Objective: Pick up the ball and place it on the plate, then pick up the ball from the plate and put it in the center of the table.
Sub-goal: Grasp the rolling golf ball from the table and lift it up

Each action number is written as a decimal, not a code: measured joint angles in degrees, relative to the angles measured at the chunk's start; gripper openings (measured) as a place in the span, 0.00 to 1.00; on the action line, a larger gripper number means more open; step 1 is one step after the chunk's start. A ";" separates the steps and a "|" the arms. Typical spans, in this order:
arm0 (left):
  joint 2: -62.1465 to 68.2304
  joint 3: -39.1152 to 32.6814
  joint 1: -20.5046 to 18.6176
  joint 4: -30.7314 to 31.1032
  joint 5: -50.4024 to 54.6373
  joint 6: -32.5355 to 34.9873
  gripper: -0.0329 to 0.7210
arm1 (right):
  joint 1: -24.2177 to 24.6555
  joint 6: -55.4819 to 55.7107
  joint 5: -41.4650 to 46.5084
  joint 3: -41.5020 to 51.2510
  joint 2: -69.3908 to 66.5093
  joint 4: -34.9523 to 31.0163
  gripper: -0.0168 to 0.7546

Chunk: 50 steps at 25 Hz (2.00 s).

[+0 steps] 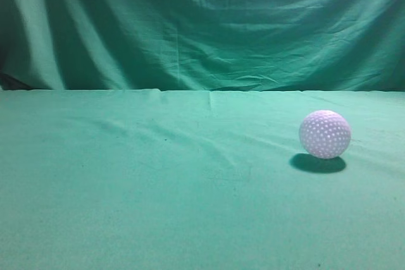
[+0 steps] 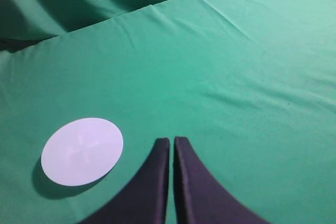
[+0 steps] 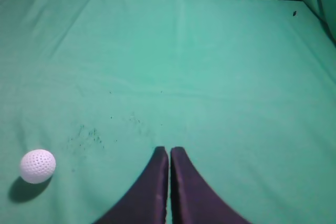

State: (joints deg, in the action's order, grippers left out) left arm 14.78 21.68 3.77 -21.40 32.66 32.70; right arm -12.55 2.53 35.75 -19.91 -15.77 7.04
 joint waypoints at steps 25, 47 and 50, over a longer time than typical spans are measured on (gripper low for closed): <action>-1.38 0.00 0.00 5.94 6.64 0.00 0.04 | -22.63 -16.62 8.74 -19.76 -47.14 -7.43 0.09; -1.38 0.00 0.00 6.04 6.54 0.00 0.04 | -23.57 -14.07 -8.14 -24.87 -77.05 -7.65 0.81; -1.38 0.00 0.00 6.04 6.54 0.00 0.04 | -23.57 -13.15 -8.81 -25.86 -79.25 -8.15 0.81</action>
State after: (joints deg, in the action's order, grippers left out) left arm 13.40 21.68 3.77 -15.36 39.20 32.70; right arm -36.12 -10.63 26.94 -45.77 -95.02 -1.12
